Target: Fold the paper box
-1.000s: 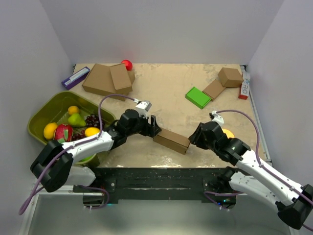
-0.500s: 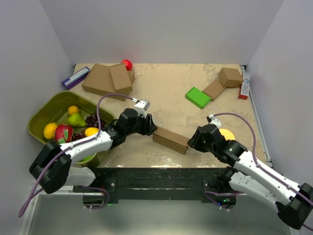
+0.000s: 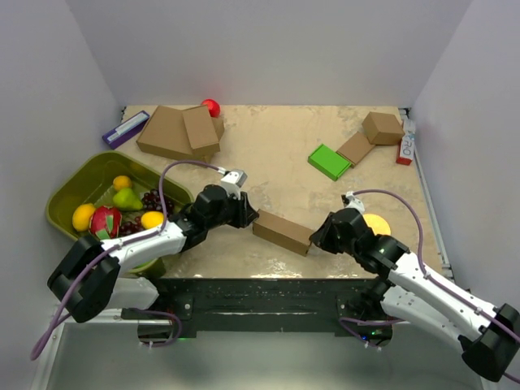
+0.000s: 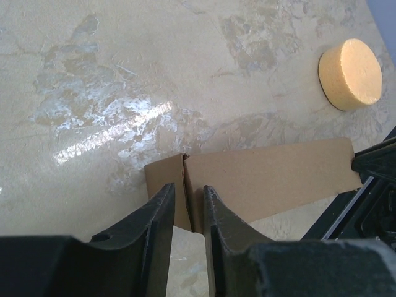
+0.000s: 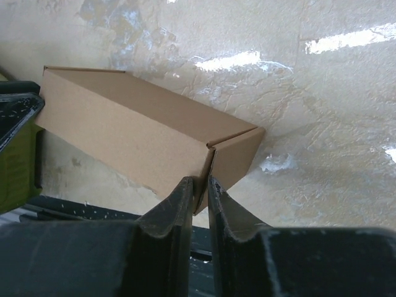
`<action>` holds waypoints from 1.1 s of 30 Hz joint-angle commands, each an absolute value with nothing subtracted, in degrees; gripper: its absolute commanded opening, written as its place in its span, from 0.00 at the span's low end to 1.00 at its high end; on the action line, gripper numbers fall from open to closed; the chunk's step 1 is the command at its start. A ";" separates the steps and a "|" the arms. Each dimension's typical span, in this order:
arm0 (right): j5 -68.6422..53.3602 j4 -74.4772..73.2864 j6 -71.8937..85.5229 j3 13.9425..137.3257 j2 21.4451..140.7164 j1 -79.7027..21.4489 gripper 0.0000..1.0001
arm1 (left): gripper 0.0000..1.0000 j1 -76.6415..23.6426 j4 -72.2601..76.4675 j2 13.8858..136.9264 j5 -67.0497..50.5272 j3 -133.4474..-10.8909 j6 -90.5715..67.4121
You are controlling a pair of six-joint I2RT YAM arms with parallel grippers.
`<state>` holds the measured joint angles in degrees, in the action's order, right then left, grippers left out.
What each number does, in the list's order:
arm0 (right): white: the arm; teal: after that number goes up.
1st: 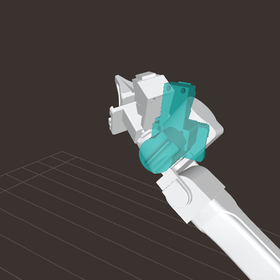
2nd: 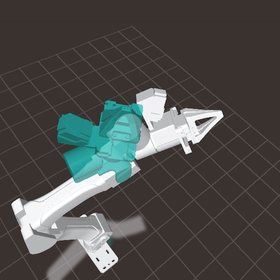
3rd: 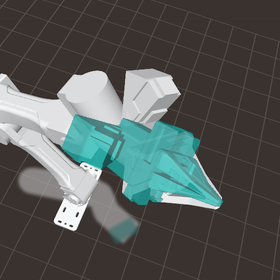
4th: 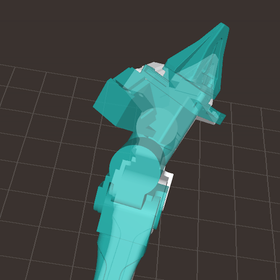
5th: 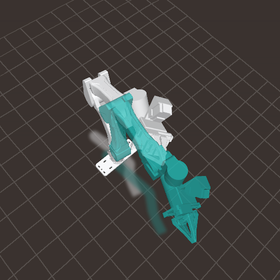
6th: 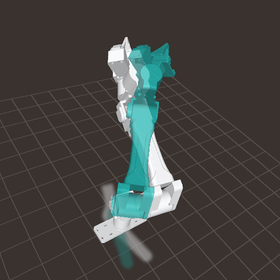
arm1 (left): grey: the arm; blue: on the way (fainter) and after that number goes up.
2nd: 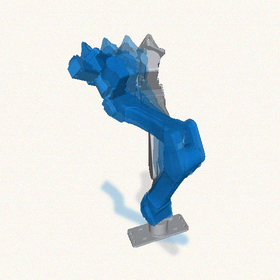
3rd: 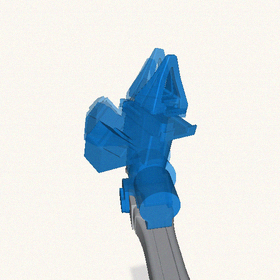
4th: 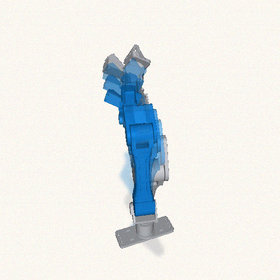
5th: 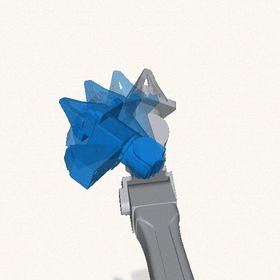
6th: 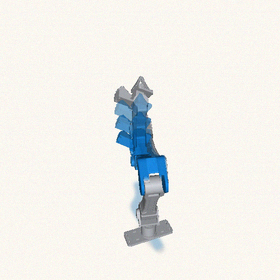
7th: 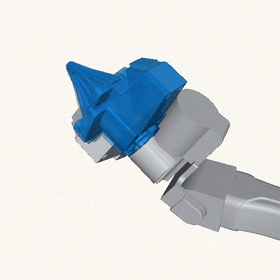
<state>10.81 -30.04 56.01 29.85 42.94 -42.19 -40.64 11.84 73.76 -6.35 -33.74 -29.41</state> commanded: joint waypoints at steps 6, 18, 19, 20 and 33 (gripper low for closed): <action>10.72 -38.76 53.61 27.33 47.20 -42.10 0.10 | 0.22 -40.43 1.60 74.27 -0.88 -32.52 -25.84; 10.63 -36.73 52.48 27.86 50.27 -42.10 0.04 | 0.13 -44.46 -8.77 77.43 6.93 -35.67 -21.89; 10.98 -37.00 52.12 28.30 50.27 -42.01 0.04 | 0.15 -44.91 -9.75 77.69 7.90 -36.29 -21.54; 11.25 -37.35 51.95 29.26 50.36 -42.10 0.04 | 0.17 -45.17 -10.45 77.87 9.22 -36.73 -21.36; 9.49 -37.52 52.39 29.44 45.53 -42.19 0.04 | 0.34 -45.35 -4.84 72.36 4.58 -32.62 -24.78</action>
